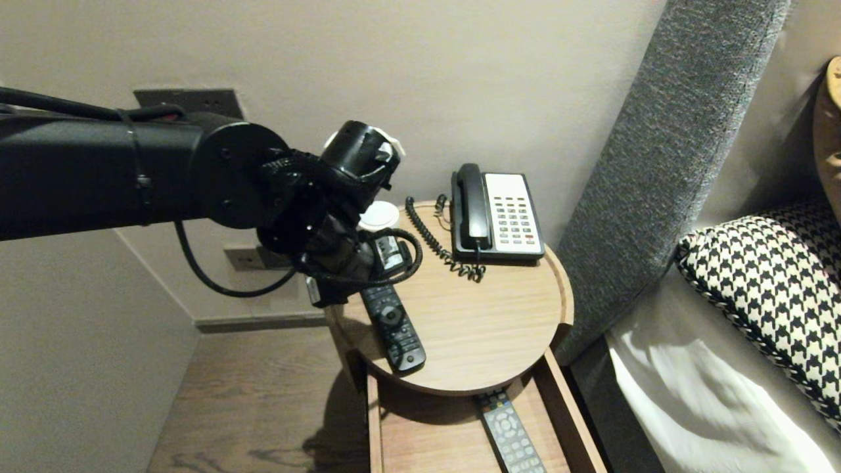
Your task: Take the remote control out of the drawer one by one and place them on the table
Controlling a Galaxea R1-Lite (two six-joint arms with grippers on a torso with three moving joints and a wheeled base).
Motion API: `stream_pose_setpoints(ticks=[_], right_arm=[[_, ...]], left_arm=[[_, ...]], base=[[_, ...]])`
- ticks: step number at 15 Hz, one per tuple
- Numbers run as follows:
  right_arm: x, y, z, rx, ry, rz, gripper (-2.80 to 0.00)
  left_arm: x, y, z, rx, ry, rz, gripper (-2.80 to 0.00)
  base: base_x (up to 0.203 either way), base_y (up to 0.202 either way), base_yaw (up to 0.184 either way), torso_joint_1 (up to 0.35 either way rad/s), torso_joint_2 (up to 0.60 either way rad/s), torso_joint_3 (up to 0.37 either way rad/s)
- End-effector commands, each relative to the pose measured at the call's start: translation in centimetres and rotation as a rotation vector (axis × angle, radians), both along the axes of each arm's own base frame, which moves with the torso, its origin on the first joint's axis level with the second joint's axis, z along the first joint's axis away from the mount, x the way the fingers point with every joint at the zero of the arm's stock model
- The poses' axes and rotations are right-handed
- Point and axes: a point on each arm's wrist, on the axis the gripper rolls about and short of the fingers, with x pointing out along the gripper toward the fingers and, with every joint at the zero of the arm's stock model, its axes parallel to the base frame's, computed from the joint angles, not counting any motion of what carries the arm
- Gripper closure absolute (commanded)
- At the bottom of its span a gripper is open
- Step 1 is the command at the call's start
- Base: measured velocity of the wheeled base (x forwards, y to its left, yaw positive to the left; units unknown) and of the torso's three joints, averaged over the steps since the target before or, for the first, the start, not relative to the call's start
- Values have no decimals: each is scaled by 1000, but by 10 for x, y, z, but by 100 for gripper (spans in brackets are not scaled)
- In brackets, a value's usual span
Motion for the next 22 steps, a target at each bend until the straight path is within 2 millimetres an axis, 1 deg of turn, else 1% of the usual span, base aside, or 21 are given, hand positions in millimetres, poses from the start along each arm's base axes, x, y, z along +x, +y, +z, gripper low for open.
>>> stream_pose_setpoints(ticks=[1,3,5,7,9,11,13,16,18,20,22], right_arm=[[3,0,-11,0,40,1,0],[3,0,-11,0,40,0,0],[3,0,-11,0,40,1,0],[3,0,-11,0,40,1,0],[3,0,-11,0,40,0,0],[3,0,-11,0,40,0,0],[3,0,-11,0,41,1,0],[3,0,-11,0,40,0,0],[3,0,-11,0,40,1,0],[3,0,-11,0,40,1,0],[3,0,-11,0,40,-1,0]], left_arm=[[-27,16,16,-25,3,-30,0],[-46,22,11,-4,36,-75,0],[-63,29,8,-45,112,-176,0],[-78,36,-1,-79,205,-254,0],[-84,39,-15,-56,260,-268,0],[-92,35,-21,-22,296,-294,0],[-104,20,-29,35,344,-347,0],[-120,-11,-44,136,416,-394,0],[-125,-32,-53,205,413,-385,0],[-120,-57,-65,256,415,-371,0],[-119,-79,-73,269,411,-374,0]], base=[[0,0,0,0,0,0],[0,0,0,0,0,0],[0,0,0,0,0,0],[0,0,0,0,0,0],[0,0,0,0,0,0],[0,0,0,0,0,0],[0,0,0,0,0,0],[0,0,0,0,0,0],[0,0,0,0,0,0],[0,0,0,0,0,0],[0,0,0,0,0,0]])
